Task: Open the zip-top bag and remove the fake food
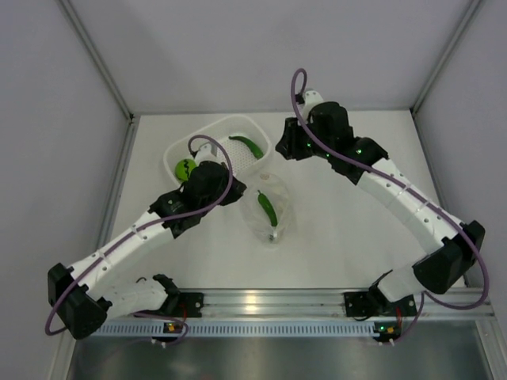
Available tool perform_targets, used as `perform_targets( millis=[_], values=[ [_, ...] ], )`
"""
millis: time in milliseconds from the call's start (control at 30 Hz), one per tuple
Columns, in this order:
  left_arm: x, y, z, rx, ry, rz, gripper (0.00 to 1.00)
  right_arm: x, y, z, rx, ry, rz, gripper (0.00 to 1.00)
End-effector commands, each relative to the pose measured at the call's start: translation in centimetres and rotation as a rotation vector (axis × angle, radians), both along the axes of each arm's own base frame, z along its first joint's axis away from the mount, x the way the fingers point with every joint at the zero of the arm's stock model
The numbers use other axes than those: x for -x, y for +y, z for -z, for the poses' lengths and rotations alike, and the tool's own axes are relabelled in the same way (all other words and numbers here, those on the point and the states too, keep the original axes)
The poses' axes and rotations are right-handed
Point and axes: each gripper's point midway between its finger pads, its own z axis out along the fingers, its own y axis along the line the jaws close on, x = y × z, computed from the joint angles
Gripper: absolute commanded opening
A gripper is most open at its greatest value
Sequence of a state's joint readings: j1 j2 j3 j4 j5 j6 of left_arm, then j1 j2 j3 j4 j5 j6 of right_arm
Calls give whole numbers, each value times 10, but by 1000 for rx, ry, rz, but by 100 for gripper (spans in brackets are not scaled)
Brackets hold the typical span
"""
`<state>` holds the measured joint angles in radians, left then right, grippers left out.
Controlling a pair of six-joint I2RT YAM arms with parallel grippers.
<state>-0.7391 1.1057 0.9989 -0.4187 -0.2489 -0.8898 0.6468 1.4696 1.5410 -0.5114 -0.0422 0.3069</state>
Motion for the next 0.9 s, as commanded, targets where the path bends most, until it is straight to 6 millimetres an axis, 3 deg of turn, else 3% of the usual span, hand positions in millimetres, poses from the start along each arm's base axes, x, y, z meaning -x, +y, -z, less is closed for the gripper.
perform_targets(
  millis=[0,133,267,467,867],
  values=[
    [-15,-4,-25,90,-49,-74,0,30,-12,-11,-18,12,19,32],
    [-19,-5,-18,106,-30,-102,0,43,-15,-11,11,-15,63,29],
    [-19,-10,-15,126,-15,-94,0,62,5,7,59,3,37,27],
    [-17,-20,-16,171,0,-66,0,66,32,36,93,30,73,20],
    [-11,-21,-24,261,8,-78,0,46,63,78,173,27,238,16]
  ],
)
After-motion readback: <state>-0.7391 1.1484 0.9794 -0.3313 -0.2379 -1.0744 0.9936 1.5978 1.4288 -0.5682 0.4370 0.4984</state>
